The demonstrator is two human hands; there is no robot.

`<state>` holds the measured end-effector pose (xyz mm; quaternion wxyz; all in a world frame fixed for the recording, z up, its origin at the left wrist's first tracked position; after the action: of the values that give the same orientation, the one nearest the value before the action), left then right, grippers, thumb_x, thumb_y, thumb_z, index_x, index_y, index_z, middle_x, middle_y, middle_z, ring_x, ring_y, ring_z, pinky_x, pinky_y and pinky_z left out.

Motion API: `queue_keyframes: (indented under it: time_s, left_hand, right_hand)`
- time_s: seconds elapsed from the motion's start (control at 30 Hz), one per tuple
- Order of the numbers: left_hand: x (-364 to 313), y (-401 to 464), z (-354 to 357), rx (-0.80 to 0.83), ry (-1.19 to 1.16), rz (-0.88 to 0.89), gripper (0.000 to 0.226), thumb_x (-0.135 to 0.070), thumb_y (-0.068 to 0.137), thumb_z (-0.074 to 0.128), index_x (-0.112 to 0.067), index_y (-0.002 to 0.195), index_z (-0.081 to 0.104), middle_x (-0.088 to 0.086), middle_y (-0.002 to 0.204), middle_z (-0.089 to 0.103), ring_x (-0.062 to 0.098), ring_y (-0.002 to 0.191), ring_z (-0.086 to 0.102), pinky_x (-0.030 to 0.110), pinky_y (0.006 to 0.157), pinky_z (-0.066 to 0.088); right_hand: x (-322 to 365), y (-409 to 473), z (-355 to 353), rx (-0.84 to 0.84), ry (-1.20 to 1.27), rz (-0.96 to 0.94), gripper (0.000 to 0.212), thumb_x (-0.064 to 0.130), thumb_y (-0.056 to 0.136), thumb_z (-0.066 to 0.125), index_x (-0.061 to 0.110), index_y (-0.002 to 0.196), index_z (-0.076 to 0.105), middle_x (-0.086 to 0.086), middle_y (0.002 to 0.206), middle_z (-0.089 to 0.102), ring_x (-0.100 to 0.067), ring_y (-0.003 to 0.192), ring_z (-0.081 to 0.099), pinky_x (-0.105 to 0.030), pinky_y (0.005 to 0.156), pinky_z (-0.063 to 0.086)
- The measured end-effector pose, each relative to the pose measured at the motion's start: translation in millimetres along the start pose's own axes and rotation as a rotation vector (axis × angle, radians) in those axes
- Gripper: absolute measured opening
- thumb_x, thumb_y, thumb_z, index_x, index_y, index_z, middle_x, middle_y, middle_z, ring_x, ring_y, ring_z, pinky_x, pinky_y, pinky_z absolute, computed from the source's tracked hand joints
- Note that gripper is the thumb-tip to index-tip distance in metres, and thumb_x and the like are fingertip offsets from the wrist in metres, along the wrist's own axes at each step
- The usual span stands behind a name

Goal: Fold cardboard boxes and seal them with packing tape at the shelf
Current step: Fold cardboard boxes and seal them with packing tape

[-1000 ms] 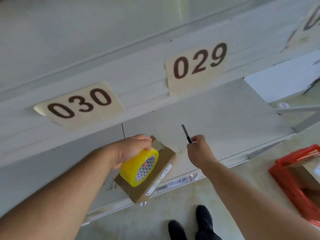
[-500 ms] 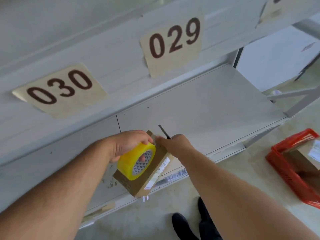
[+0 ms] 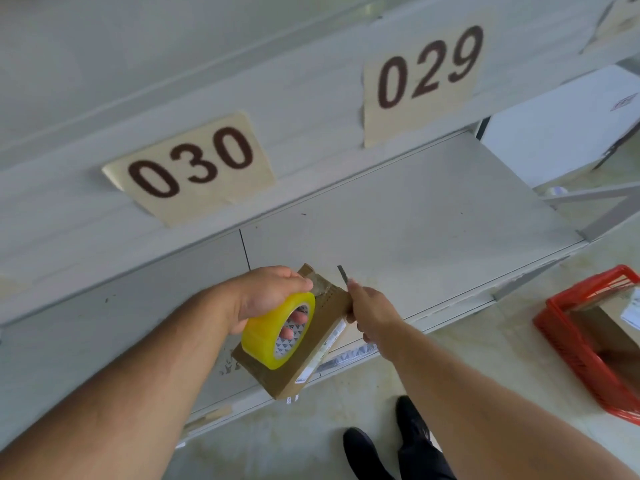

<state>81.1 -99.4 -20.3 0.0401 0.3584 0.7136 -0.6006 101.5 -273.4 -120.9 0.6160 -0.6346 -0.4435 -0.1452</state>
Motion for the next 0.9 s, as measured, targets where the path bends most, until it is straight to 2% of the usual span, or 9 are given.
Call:
queue_keyframes:
  time_s: [0.07,0.17,0.27,0.37,0.5,0.63,0.73,0.8,0.9]
  left_hand:
    - [0.5,-0.8,2.2,0.012,-0.017,0.003,0.032,-0.038,0.101,0.064,-0.014,0.121,0.061,0.023,0.100,0.076,0.032,0.067,0.067,0.040,0.071,0.059]
    - [1.2,-1.4,2.3,0.007,-0.025,0.021,0.030,-0.036,0.102,0.063,-0.013,0.121,0.062,0.023,0.096,0.076,0.029,0.064,0.068,0.038,0.069,0.060]
    - [-0.7,-0.4,-0.3,-0.011,-0.016,0.043,0.029,-0.034,0.101,0.064,-0.011,0.119,0.066,0.021,0.094,0.077,0.026,0.067,0.071,0.038,0.071,0.062]
    - [-2.0,3.4,-0.3,-0.016,-0.043,0.059,0.028,-0.031,0.100,0.067,-0.010,0.118,0.068,0.021,0.093,0.077,0.026,0.074,0.073,0.043,0.084,0.063]
    - [-3.1,7.7,-1.7,-0.029,-0.052,0.089,0.027,-0.030,0.099,0.068,-0.009,0.116,0.070,0.020,0.093,0.077,0.030,0.084,0.074,0.054,0.097,0.058]
    - [-2.9,8.0,-1.1,-0.042,-0.040,0.116,0.025,-0.029,0.098,0.069,-0.009,0.112,0.071,0.020,0.093,0.077,0.033,0.087,0.075,0.055,0.097,0.057]
    - [0.4,5.7,-2.9,-0.054,-0.047,0.118,0.025,-0.028,0.099,0.068,-0.009,0.113,0.071,0.020,0.092,0.078,0.029,0.082,0.075,0.052,0.096,0.059]
    - [2.1,4.1,-2.9,-0.048,-0.060,0.108,0.026,-0.028,0.100,0.067,-0.007,0.115,0.069,0.021,0.093,0.077,0.027,0.077,0.074,0.049,0.093,0.060]
    - [4.2,4.0,0.1,-0.021,-0.120,0.088,0.028,-0.026,0.101,0.065,-0.004,0.118,0.066,0.023,0.093,0.076,0.028,0.074,0.071,0.044,0.083,0.061]
  right_hand:
    - [11.9,-5.8,-16.7,-0.086,-0.161,-0.134,0.036,0.035,0.108,0.035,0.014,0.096,0.062,-0.003,0.086,0.068,-0.026,0.080,0.061,-0.042,0.074,0.053]
    - [32.4,-28.4,-26.3,-0.102,-0.435,-0.332,0.025,0.036,0.109,0.037,0.030,0.109,0.061,0.005,0.083,0.068,-0.021,0.076,0.063,-0.033,0.064,0.049]
    - [39.0,-43.3,-21.6,-0.100,-0.721,-0.406,0.029,0.040,0.111,0.033,0.031,0.113,0.060,0.005,0.078,0.064,-0.022,0.072,0.061,-0.034,0.060,0.048]
    - [43.3,-44.0,-15.1,-0.102,-0.758,-0.418,0.032,0.040,0.111,0.032,0.026,0.106,0.060,0.001,0.079,0.064,-0.026,0.074,0.061,-0.035,0.062,0.049]
    - [48.3,-39.3,-3.3,-0.128,-0.796,-0.442,0.024,0.034,0.110,0.034,0.028,0.089,0.045,0.003,0.073,0.055,-0.027,0.072,0.058,-0.033,0.054,0.036]
    - [48.2,-36.9,16.5,-0.109,-0.960,-0.414,0.012,0.018,0.102,0.046,0.023,0.102,0.057,0.003,0.074,0.050,-0.029,0.072,0.058,-0.032,0.054,0.034]
    - [45.5,-46.5,3.1,-0.131,-0.876,-0.408,0.018,0.027,0.106,0.041,0.022,0.100,0.057,0.001,0.078,0.058,-0.028,0.071,0.060,-0.033,0.057,0.039]
    - [30.8,-50.5,-33.5,-0.215,-0.774,-0.317,0.030,0.036,0.108,0.035,0.022,0.093,0.056,0.003,0.077,0.060,-0.022,0.066,0.056,-0.033,0.056,0.040]
    - [10.9,-26.0,-78.3,-0.318,-0.778,-0.218,0.034,0.035,0.108,0.032,0.020,0.098,0.061,0.001,0.088,0.066,-0.023,0.073,0.058,-0.034,0.062,0.046]
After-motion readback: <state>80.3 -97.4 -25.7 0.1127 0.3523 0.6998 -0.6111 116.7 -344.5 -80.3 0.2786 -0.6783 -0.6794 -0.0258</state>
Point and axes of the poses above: each hand's wrist, its own y-axis towards the middle knuckle, its own z-axis out of the palm, x = y × z, the point moved 10 cm from there along y, towards the middle knuckle
